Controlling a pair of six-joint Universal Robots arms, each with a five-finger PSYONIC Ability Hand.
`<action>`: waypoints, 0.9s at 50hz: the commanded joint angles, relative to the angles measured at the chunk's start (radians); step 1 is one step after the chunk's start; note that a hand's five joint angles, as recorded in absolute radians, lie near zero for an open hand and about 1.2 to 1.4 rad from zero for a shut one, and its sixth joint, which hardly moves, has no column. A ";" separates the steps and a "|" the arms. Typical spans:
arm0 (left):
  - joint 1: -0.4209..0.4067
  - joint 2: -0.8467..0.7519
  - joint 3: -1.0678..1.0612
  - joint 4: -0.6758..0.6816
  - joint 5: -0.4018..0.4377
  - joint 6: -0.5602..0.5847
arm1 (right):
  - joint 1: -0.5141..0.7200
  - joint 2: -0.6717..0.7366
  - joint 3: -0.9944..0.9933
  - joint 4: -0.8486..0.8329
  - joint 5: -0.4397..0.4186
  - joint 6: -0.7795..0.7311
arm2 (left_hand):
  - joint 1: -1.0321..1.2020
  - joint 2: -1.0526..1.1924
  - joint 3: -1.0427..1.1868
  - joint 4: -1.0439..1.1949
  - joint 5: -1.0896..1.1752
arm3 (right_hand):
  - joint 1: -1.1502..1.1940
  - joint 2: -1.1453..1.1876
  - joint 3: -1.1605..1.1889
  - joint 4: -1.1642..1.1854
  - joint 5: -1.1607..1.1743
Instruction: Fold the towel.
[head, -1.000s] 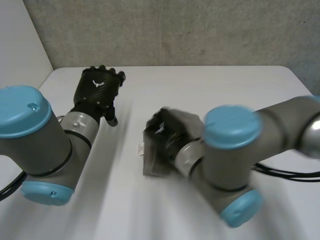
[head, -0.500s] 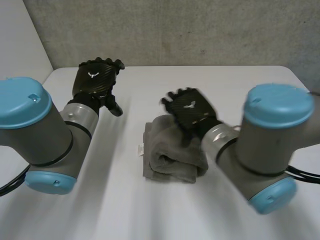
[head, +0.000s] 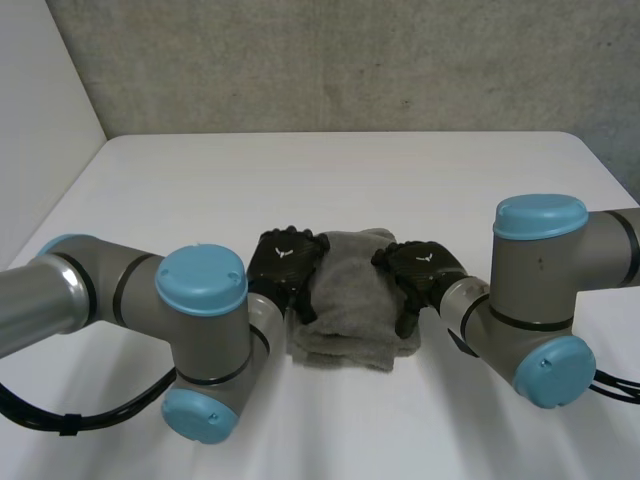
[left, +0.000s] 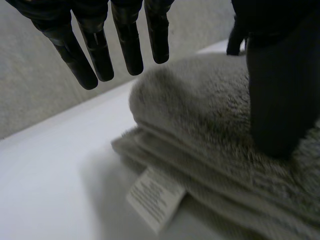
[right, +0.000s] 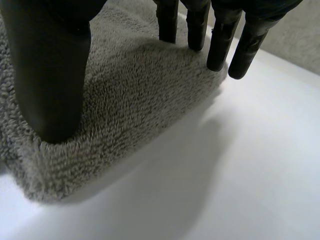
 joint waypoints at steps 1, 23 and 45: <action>0.002 0.003 -0.009 -0.030 -0.003 0.036 | -0.009 0.009 -0.016 0.005 -0.001 -0.003 | -0.084 -0.099 -0.072 -0.091 -0.227 | -0.051 -0.078 -0.069 -0.081 -0.020; 0.132 0.514 -0.077 -0.212 -0.052 0.040 | -0.168 -0.515 0.078 0.005 0.065 0.072 | -0.116 -0.132 -0.104 -0.124 -0.259 | -0.051 -0.078 -0.069 -0.081 -0.020; 0.154 0.580 -0.149 -0.217 -0.058 0.023 | -0.190 -0.558 0.159 -0.024 0.062 0.069 | -0.198 -0.214 -0.186 -0.206 -0.341 | -0.051 -0.078 -0.069 -0.081 -0.020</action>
